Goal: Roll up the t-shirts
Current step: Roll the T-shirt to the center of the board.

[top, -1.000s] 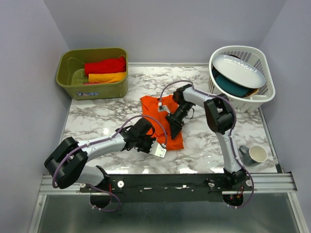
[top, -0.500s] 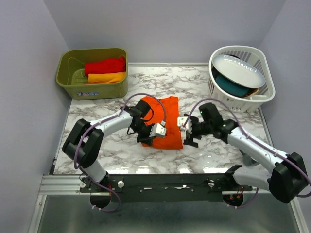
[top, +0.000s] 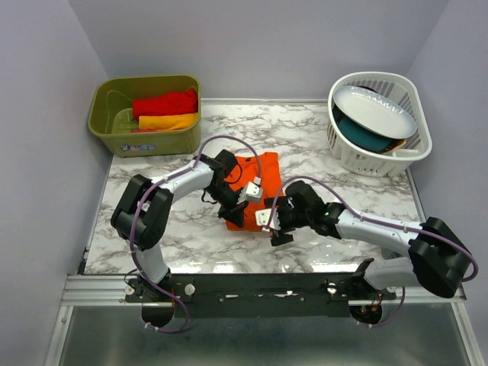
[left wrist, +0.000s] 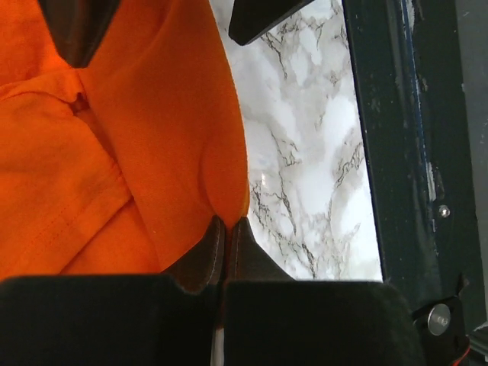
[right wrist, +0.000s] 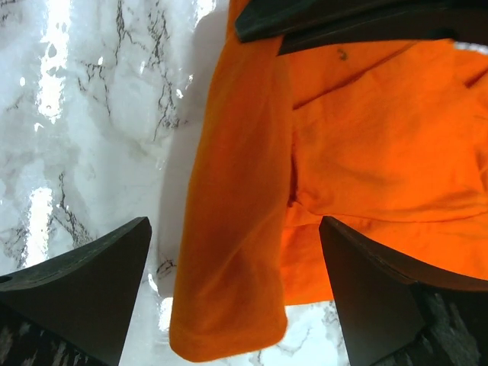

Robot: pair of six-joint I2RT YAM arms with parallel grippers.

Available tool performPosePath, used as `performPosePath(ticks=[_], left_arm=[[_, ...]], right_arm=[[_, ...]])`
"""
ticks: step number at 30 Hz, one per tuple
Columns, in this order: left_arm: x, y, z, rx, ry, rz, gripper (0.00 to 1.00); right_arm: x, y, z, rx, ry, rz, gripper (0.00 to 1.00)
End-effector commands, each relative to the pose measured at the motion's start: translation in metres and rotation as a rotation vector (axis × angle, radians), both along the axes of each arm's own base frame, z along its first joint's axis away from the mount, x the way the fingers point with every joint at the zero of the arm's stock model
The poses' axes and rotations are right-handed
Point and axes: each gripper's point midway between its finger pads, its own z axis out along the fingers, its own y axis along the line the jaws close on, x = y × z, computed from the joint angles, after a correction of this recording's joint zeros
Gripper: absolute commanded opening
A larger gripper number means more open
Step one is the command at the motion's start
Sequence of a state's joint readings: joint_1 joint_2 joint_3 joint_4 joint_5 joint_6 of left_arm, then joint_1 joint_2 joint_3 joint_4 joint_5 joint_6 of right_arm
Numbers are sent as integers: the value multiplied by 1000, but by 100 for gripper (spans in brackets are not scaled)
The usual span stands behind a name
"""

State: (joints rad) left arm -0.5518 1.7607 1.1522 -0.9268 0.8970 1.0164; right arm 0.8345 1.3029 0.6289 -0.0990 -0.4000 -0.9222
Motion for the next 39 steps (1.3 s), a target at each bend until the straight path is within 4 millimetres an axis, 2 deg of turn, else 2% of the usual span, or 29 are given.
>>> performPosePath(ticks=[1, 4, 7, 8, 10, 11, 13, 15, 16, 17, 19, 20, 21, 23, 25, 26, 28, 29, 32, 35, 36, 38, 39], left_arm=[[0, -2, 13, -58, 89, 31, 0], [2, 1, 16, -71, 101, 44, 0], [0, 2, 15, -73, 114, 45, 0], [0, 3, 14, -71, 115, 45, 0], [0, 4, 13, -62, 130, 51, 0], [-2, 4, 13, -66, 134, 47, 0], [-3, 5, 13, -61, 149, 49, 0], [-8, 7, 14, -52, 185, 50, 0], [-8, 9, 14, -49, 204, 57, 0], [-9, 10, 16, -48, 223, 62, 0], [-10, 13, 19, -43, 287, 91, 0], [-9, 14, 19, -41, 302, 107, 0], [-8, 15, 20, -38, 326, 131, 0], [-5, 19, 19, -32, 345, 164, 0], [-1, 20, 17, -14, 372, 199, 0], [2, 21, 17, -9, 378, 214, 0], [12, 18, 15, 19, 394, 269, 0], [16, 17, 15, 21, 392, 286, 0], [33, 12, 9, 48, 393, 349, 1], [47, 10, -1, 80, 378, 381, 1], [52, 9, -5, 85, 370, 385, 1], [56, 11, -9, 105, 355, 395, 2], [61, 13, -14, 124, 333, 415, 3]], right_arm=[[3, 4, -10, -48, 6, -6, 100], [7, 3, -18, -72, -1, -33, 97], [11, 1, -26, -98, -13, -52, 85], [13, 0, -27, -104, -17, -54, 69], [15, -2, -27, -109, -20, -74, 52], [15, -1, -24, -106, -12, -82, 39], [12, -2, -23, -115, 26, -92, 30], [-1, -3, -21, -143, 118, -71, 19], [-12, 0, -19, -134, 183, -35, 15], [-26, -8, -23, -169, 268, -21, 12], [-30, -8, -16, -168, 381, -7, 10], [-43, -13, -16, -188, 476, 4, 9], [-31, -11, -6, -163, 503, -9, 9], [-43, -20, -12, -208, 665, 1, 7], [-35, -23, -13, -220, 721, 10, 7], [-42, -27, -10, -226, 778, 17, 6], [-39, -28, -7, -224, 801, 47, 6], [-47, -33, -11, -254, 864, 47, 6], [-48, -35, -14, -268, 958, 46, 6], [-41, -34, -11, -256, 1049, 19, 6], [-38, -36, -18, -260, 1103, -2, 6], [-38, -38, -16, -263, 1190, -18, 6], [-31, -37, -21, -262, 1214, -20, 6]])
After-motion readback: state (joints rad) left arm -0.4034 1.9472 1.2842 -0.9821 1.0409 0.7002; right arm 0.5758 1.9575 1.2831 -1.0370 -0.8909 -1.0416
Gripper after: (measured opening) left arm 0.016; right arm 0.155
